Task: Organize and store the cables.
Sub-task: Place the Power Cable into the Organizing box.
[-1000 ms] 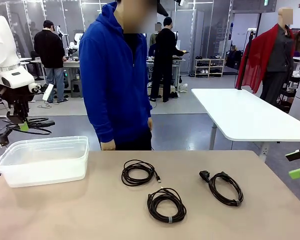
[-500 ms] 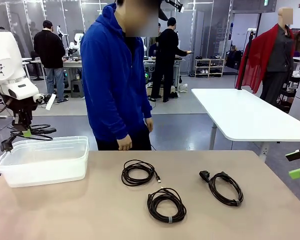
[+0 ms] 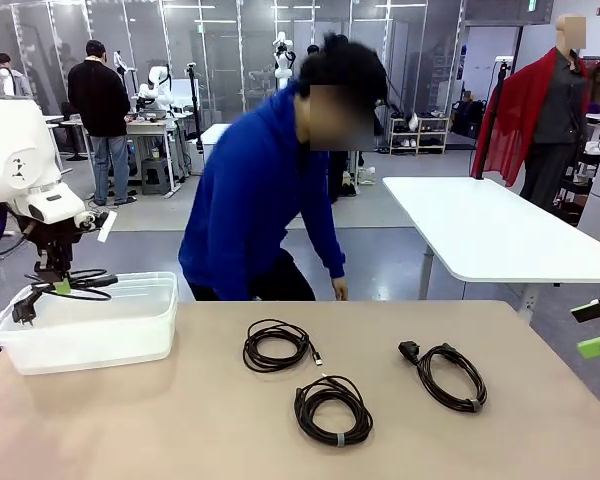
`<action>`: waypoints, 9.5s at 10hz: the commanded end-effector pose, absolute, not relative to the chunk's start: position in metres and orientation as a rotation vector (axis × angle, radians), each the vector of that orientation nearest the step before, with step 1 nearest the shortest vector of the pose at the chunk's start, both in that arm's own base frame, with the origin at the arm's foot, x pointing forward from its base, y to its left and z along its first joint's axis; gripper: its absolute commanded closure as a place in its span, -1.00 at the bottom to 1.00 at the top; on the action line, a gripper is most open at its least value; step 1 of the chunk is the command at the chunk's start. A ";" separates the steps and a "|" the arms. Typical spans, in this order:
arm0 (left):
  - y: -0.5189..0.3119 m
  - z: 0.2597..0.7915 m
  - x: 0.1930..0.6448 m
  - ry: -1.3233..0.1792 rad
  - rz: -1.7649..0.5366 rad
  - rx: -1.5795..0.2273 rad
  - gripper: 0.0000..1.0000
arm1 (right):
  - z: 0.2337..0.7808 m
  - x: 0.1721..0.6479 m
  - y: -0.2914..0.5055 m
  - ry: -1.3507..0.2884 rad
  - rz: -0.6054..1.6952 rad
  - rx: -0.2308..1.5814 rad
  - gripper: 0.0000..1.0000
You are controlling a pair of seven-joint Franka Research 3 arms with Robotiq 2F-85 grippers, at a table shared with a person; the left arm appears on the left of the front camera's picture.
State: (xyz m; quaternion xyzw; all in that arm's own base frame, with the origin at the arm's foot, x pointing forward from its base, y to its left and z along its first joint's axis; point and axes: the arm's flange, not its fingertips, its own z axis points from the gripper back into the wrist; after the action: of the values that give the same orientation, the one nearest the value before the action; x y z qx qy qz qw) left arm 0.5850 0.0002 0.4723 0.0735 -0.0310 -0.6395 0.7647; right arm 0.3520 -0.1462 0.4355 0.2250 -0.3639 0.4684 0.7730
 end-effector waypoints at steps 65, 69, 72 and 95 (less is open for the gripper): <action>0.075 0.571 0.371 -0.755 -1.039 -0.204 -1.00 | 0.436 0.353 -0.146 -0.806 1.014 0.495 -1.00; 0.093 0.572 0.343 -0.724 -0.817 -0.058 -1.00 | 0.436 0.353 -0.146 -0.806 1.014 0.495 -1.00; 0.096 0.574 0.343 -0.706 -0.825 -0.054 -1.00 | 0.436 0.353 -0.146 -0.806 1.014 0.495 -1.00; 0.100 0.575 0.344 -0.697 -0.843 -0.068 -1.00 | 0.436 0.353 -0.146 -0.806 1.014 0.495 -1.00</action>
State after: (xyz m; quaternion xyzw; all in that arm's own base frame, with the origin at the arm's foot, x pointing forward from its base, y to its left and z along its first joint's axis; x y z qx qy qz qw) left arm 0.3448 0.1009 0.5745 -0.0372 -0.3331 -0.4072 0.8496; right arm 0.3521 -0.1459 0.4355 0.2251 -0.3639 0.4683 0.7730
